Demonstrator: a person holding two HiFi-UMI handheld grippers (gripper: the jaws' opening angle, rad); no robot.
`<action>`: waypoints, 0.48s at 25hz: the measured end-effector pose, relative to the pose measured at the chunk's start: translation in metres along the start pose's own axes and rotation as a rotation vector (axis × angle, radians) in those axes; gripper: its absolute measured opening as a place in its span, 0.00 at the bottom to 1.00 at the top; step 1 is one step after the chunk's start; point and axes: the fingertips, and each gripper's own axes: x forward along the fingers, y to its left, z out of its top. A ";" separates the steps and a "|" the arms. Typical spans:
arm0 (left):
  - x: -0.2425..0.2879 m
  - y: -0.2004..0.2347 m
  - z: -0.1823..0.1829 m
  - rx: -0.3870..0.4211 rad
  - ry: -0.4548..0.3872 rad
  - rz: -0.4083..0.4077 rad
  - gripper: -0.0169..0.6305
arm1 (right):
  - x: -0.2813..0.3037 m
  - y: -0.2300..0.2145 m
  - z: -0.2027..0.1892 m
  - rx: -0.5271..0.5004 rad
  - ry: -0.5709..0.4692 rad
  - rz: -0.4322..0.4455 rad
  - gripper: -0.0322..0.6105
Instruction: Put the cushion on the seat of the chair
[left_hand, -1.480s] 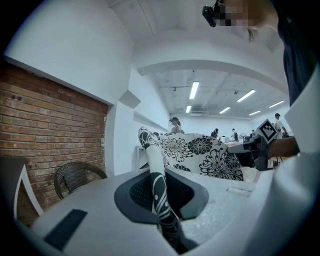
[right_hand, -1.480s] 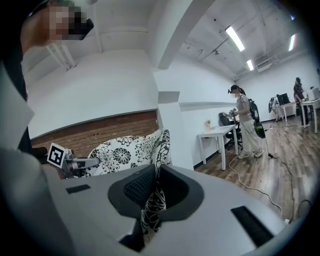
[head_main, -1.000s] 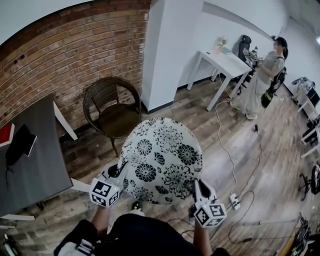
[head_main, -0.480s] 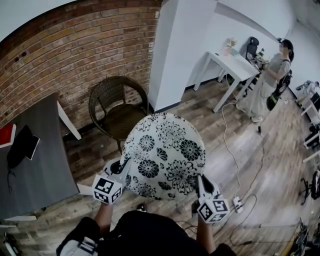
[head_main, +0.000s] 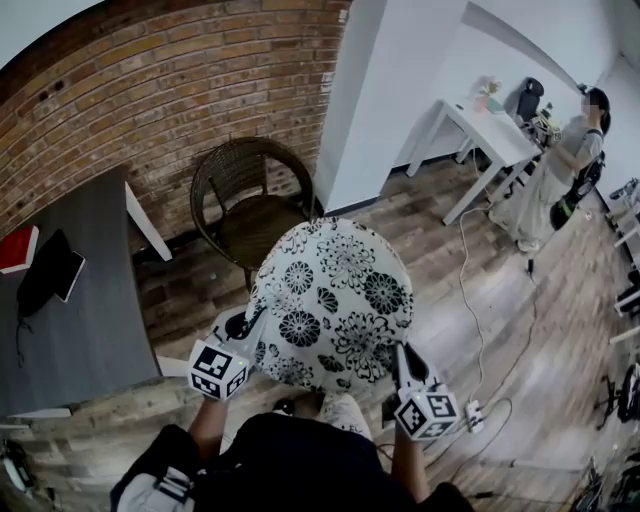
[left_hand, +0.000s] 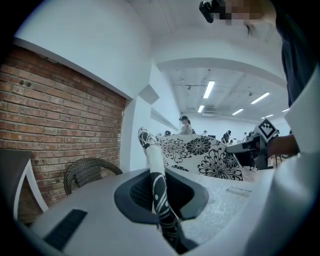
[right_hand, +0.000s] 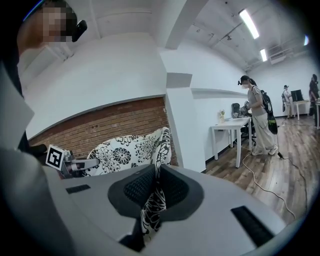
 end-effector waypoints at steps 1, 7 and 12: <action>0.002 0.002 0.000 0.002 0.002 0.009 0.05 | 0.007 -0.001 0.000 0.007 0.004 0.012 0.09; 0.023 0.025 0.013 -0.005 0.000 0.116 0.05 | 0.069 -0.017 0.024 0.004 0.019 0.121 0.09; 0.044 0.041 0.027 -0.003 -0.003 0.217 0.05 | 0.123 -0.028 0.049 -0.002 0.020 0.226 0.09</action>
